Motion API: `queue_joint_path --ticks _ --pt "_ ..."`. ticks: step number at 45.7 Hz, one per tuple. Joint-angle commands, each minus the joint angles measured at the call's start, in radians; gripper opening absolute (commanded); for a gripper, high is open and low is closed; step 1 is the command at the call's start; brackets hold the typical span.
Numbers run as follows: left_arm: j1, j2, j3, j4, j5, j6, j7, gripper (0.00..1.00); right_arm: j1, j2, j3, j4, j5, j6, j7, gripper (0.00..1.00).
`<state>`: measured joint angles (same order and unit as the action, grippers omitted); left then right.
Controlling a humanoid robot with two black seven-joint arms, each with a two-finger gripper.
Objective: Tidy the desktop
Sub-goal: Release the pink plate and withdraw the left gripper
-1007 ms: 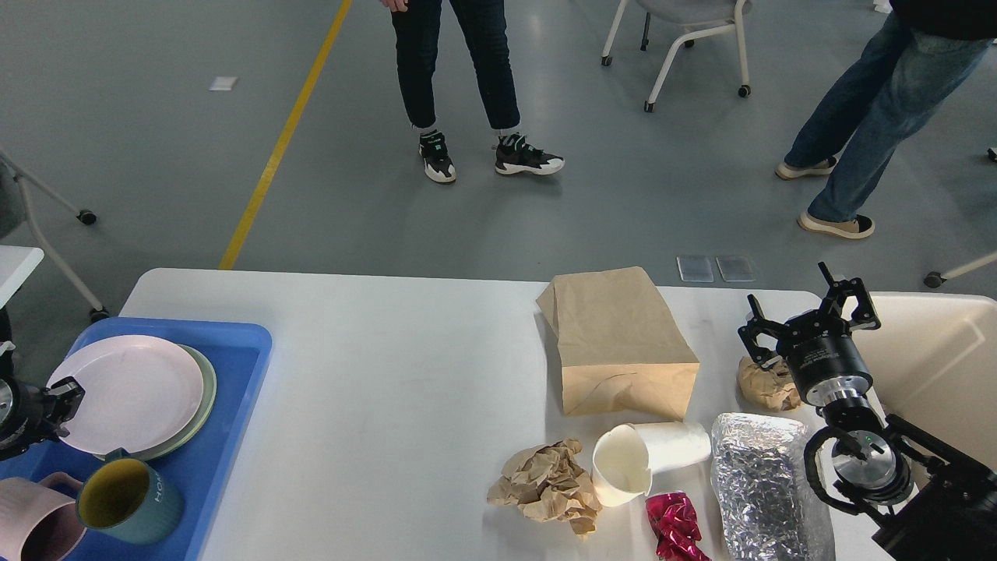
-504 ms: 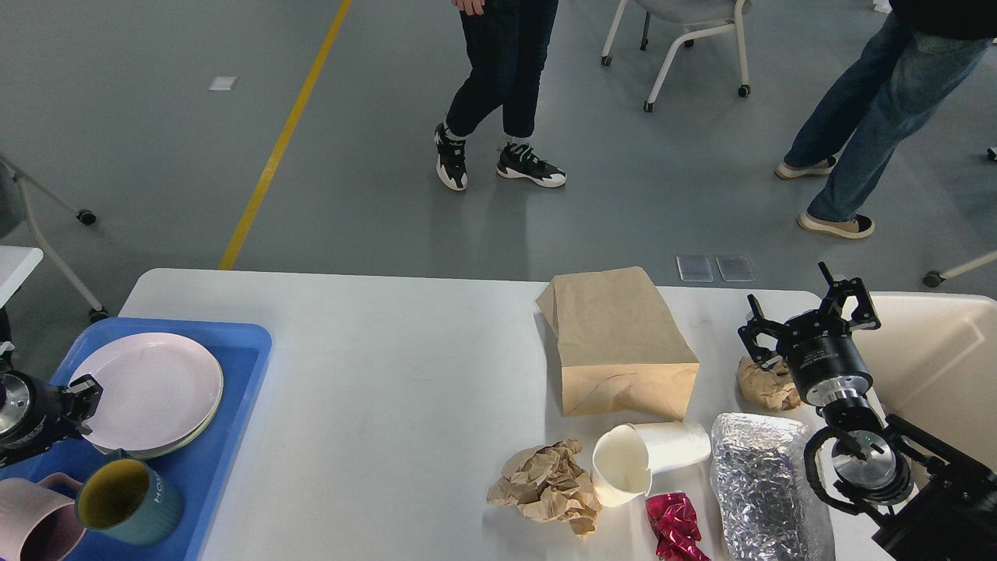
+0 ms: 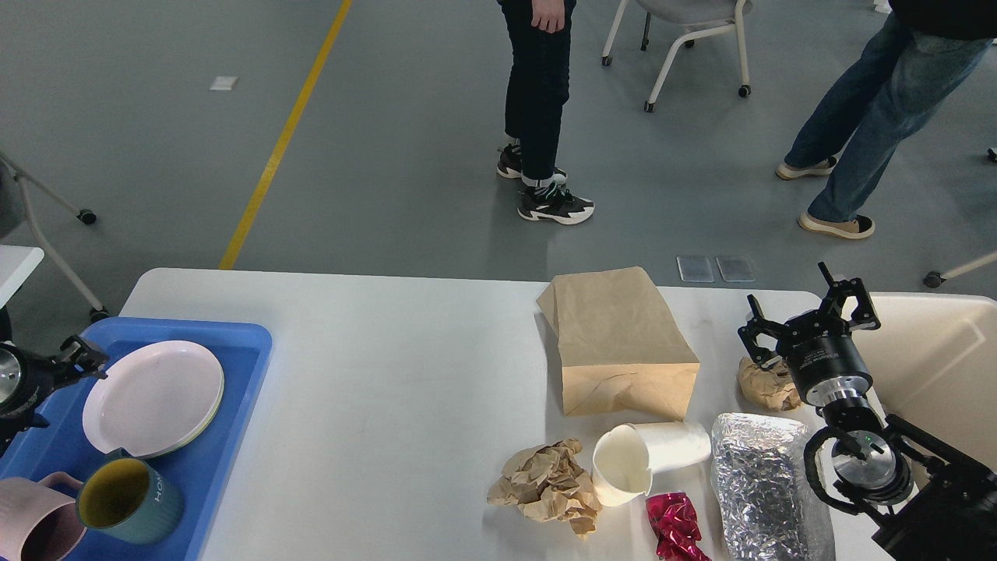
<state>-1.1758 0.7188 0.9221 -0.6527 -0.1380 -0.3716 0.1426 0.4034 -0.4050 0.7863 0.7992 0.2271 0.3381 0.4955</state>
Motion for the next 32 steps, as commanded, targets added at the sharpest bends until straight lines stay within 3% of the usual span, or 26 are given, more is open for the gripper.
queue_joint_path --ticks 1,8,17,27,32 --pt "-0.117 0.07 -0.057 -0.015 -0.002 -0.004 -0.003 0.96 0.0 0.0 0.001 0.0 0.0 0.001 0.0 1.0" --pt "-0.127 0.192 -0.33 -0.048 -0.002 -0.067 -0.017 0.96 0.0 0.0 0.001 0.0 0.0 0.001 0.0 1.0" --pt "0.097 0.196 -0.911 -0.048 -0.003 -0.078 -0.018 0.96 0.0 0.0 0.001 0.0 0.0 -0.001 0.0 1.0" --pt "0.501 -0.01 -1.685 -0.042 -0.003 -0.078 -0.02 0.96 0.0 0.0 -0.001 0.0 0.0 -0.001 0.0 1.0" --pt "0.594 -0.195 -1.979 -0.042 -0.005 -0.078 -0.02 0.96 0.0 0.0 0.001 0.0 0.0 0.001 0.0 1.0"
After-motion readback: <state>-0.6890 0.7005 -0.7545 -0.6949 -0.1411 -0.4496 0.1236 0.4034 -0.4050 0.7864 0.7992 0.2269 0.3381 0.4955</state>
